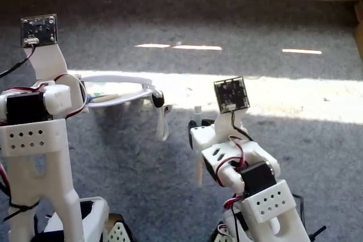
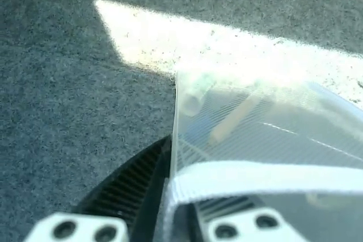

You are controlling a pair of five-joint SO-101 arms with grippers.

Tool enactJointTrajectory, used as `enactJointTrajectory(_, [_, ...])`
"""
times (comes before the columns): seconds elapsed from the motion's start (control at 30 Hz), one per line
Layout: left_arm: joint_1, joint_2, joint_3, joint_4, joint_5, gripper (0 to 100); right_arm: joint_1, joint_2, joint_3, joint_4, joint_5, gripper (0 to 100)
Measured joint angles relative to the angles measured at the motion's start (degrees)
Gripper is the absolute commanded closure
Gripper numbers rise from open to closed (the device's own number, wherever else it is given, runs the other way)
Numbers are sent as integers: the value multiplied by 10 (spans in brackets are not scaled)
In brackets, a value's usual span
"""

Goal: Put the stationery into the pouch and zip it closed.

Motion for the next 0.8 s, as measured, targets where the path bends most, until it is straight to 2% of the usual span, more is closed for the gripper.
enactJointTrajectory(0.6, [0,0,0,0,0,992,-116,0,0,-233,0,993])
enactJointTrajectory(0.8, [0,0,0,0,0,992,-148,0,-35,-254,0,993])
